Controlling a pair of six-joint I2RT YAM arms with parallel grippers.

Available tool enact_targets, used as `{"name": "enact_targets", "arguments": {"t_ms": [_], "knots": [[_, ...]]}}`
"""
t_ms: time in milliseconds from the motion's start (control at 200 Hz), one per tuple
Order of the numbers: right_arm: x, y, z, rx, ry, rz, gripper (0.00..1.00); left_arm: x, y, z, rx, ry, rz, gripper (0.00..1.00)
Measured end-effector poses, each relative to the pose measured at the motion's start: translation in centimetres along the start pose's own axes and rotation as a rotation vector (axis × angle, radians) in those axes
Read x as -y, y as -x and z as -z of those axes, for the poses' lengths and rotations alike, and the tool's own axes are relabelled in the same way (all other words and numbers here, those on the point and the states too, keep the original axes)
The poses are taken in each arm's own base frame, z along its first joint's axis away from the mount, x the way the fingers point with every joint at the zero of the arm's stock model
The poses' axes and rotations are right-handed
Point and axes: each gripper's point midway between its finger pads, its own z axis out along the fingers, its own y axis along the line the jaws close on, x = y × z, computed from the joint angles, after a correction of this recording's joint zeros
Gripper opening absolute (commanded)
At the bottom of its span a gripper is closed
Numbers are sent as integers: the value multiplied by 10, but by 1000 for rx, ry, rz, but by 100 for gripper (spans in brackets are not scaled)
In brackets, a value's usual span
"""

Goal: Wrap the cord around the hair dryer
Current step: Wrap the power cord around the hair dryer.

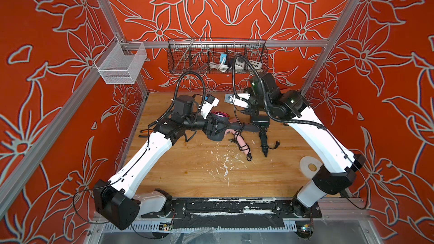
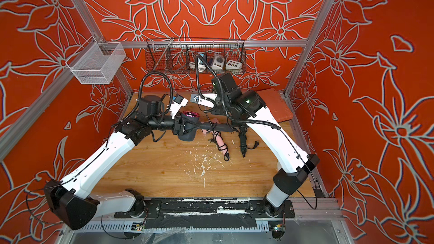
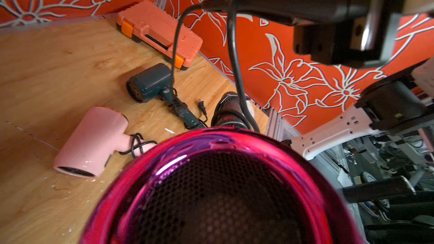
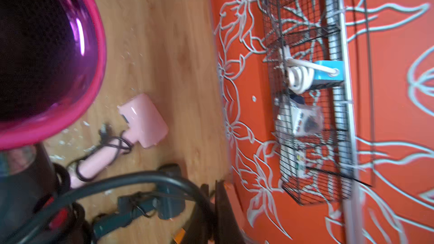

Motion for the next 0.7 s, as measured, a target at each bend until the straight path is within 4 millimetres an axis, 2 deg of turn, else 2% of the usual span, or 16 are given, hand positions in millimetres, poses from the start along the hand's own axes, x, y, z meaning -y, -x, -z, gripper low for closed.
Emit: {"name": "enact_targets", "arguments": {"t_ms": [170, 290, 370, 505, 585, 701], "knots": [[-11, -13, -3, 176, 242, -224, 0, 22, 9, 6, 70, -106, 7, 0], [-23, -12, -2, 272, 392, -320, 1, 36, 22, 8, 117, -186, 7, 0], [-36, -8, -3, 311, 473, -350, 11, 41, 28, 9, 138, -230, 14, 0], [-55, -10, -9, 328, 569, -402, 39, 46, 36, 7, 156, -288, 25, 0], [-59, -18, -13, 325, 599, -448, 52, 46, 41, 8, 170, -309, 31, 0], [-56, -31, -16, 333, 605, -505, 62, 42, 52, 13, 204, -316, 39, 0]]}}
